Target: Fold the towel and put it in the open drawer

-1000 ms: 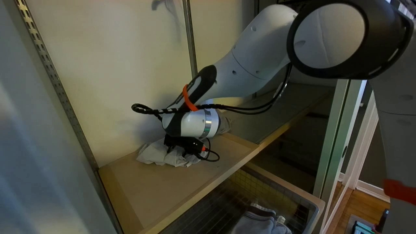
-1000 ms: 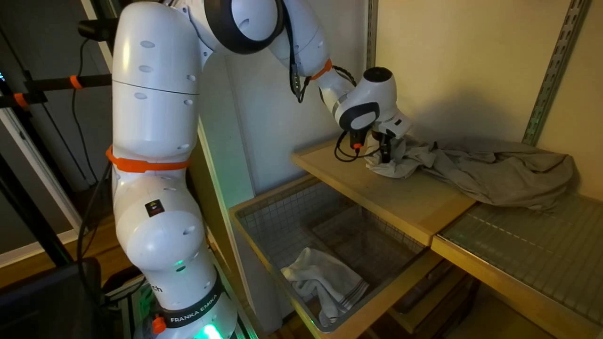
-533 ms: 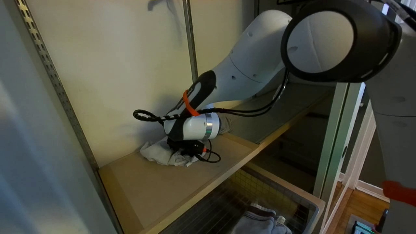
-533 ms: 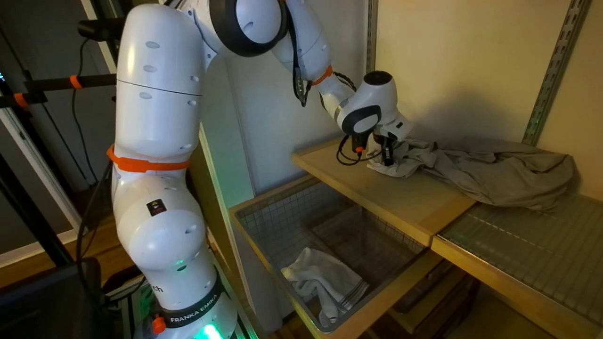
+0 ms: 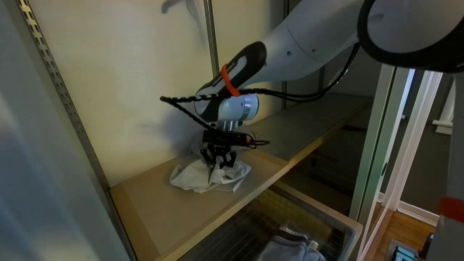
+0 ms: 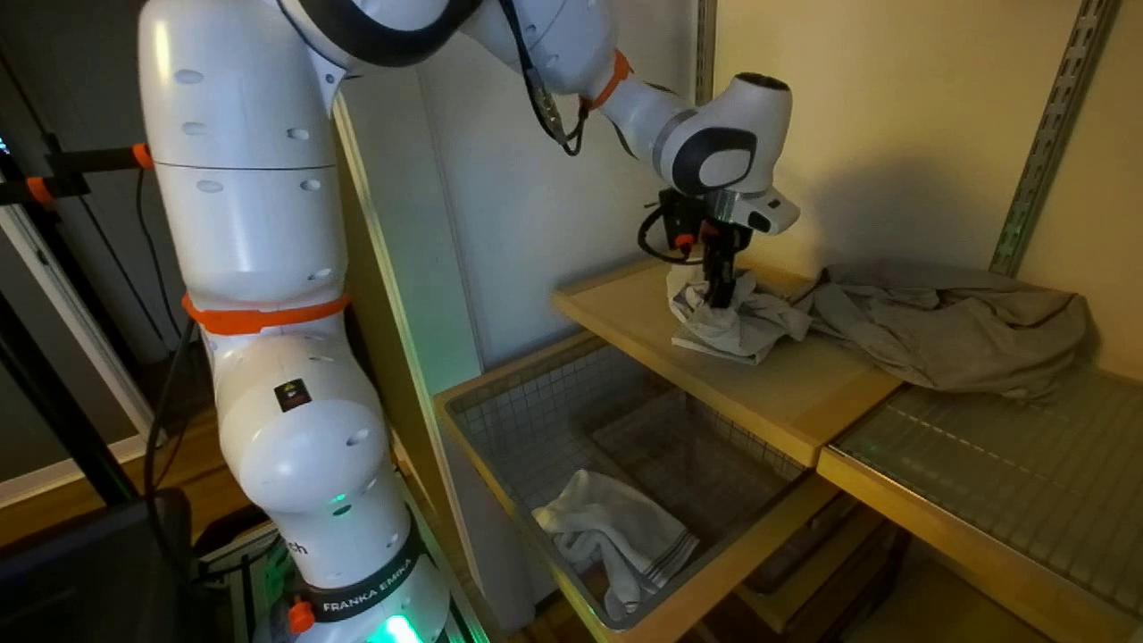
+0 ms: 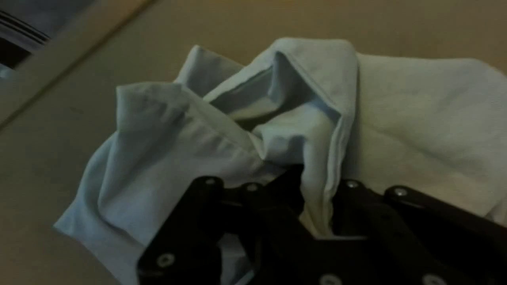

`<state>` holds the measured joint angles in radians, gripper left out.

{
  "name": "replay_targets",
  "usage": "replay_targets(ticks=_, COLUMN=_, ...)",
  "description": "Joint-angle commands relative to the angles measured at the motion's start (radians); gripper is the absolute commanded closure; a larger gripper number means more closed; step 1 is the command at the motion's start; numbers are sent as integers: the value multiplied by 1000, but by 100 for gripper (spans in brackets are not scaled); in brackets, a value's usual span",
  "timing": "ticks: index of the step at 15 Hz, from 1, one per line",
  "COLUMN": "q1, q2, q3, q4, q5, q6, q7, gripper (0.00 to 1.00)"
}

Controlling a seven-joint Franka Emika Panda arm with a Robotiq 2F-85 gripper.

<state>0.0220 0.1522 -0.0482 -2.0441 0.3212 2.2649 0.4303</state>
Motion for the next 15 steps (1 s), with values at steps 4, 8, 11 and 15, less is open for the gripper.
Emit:
replay_targets(ticks=4, q1=-92, q2=-228, q3=-33, q4=0, q5=59, q6=-544, q7=-305, gripper=98)
replay_targets(ticks=8, q1=-117, q2=-238, q3=-74, q4=64, q5=67, q6=-850, q7=-433, gripper=98)
replay_targets(ticks=11, q1=-120, q2=-253, q3=-68, q4=51, q5=51, q6=-822, q7=-410, gripper=90)
replay_targets(ticks=15, q1=-114, q2=-253, q3=-61, q4=27, q5=37, q6=-814, q7=-430, gripper=98)
